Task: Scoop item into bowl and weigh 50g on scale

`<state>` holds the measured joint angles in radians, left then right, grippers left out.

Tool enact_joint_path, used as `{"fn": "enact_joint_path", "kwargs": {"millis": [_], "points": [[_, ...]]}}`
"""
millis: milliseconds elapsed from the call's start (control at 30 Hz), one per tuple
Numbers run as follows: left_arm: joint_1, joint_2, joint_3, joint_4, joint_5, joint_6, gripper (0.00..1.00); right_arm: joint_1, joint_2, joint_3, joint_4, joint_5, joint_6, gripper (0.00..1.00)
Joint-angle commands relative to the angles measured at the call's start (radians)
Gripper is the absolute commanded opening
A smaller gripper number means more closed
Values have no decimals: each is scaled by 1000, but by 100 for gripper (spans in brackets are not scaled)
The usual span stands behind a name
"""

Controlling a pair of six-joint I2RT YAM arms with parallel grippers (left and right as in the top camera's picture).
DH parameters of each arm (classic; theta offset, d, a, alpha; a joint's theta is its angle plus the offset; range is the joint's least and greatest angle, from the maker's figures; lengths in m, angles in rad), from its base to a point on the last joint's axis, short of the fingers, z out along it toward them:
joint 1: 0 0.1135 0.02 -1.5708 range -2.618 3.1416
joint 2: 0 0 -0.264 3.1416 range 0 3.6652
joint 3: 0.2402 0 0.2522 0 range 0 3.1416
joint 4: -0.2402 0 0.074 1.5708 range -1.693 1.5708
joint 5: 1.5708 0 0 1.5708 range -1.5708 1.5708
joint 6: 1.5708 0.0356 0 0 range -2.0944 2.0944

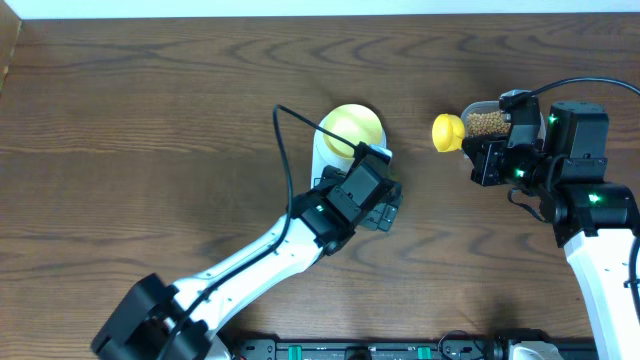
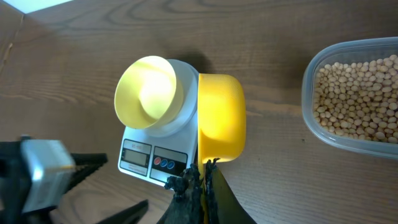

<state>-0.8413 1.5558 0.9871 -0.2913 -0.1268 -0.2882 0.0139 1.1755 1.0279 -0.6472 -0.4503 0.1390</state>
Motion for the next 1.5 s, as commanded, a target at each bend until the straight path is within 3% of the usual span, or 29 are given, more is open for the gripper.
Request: {"fn": "enact_joint_path", "kwargs": {"millis": [0, 500, 767, 1467], "points": [[0, 42, 0, 13, 29, 5, 98, -6, -13, 6, -1, -1, -21, 1], [0, 125, 0, 56, 30, 167, 98, -7, -13, 6, -13, 14, -44, 1], [-3, 170, 0, 75, 141, 183, 98, -6, -13, 6, -27, 23, -51, 1], [-2, 238, -2, 111, 141, 210, 98, -6, -13, 6, -27, 23, -51, 1]]}}
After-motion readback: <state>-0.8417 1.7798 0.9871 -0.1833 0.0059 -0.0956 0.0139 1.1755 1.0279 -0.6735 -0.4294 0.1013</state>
